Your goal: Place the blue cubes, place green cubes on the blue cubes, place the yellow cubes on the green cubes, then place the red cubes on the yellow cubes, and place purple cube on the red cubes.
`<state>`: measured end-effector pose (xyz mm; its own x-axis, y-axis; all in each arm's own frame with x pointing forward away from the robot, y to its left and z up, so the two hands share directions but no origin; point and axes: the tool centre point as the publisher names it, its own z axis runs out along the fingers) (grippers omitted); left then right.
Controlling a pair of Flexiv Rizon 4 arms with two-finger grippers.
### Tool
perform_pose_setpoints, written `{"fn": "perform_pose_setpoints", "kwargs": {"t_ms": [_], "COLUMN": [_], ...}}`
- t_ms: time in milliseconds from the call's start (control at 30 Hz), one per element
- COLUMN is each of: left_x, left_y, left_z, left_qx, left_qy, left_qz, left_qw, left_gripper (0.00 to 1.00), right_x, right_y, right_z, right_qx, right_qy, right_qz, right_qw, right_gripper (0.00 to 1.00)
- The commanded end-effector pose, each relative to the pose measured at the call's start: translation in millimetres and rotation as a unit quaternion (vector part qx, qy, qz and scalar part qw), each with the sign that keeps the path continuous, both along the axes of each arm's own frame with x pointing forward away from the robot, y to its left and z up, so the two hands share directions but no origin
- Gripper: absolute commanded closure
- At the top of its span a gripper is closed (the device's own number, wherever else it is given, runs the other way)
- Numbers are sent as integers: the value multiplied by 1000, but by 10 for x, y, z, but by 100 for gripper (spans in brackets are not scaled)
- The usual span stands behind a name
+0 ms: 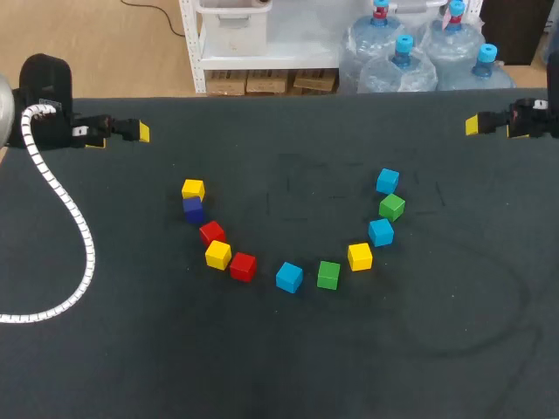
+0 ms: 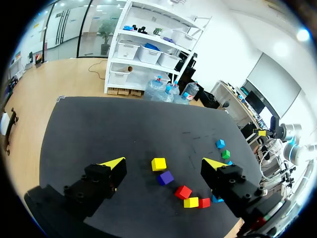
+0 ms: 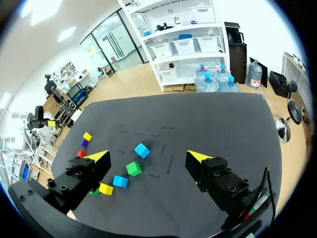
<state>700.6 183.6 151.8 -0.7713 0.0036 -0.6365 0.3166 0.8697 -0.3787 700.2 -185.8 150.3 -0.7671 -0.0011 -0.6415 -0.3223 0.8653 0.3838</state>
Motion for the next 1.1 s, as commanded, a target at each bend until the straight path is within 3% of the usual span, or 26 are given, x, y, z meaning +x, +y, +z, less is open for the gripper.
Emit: {"fn": "perform_pose_setpoints", "kwargs": {"t_ms": [33, 900, 1100], "left_x": [1, 1, 1], "left_y": [11, 11, 11], "left_z": [-13, -13, -13], "left_qx": [-3, -3, -3], "left_qy": [-2, -2, -2], "left_qz": [-1, -1, -1], "left_qw": [1000, 1000, 1000], "left_gripper": [0, 0, 0], "right_x": [-7, -7, 8], "right_y": [6, 6, -7], "right_z": [2, 2, -10], "right_qx": [-1, -1, -41], "right_qy": [0, 0, -43], "right_qz": [-2, -2, 78], "right_qw": [1000, 1000, 995], "right_gripper": [0, 0, 0]}}
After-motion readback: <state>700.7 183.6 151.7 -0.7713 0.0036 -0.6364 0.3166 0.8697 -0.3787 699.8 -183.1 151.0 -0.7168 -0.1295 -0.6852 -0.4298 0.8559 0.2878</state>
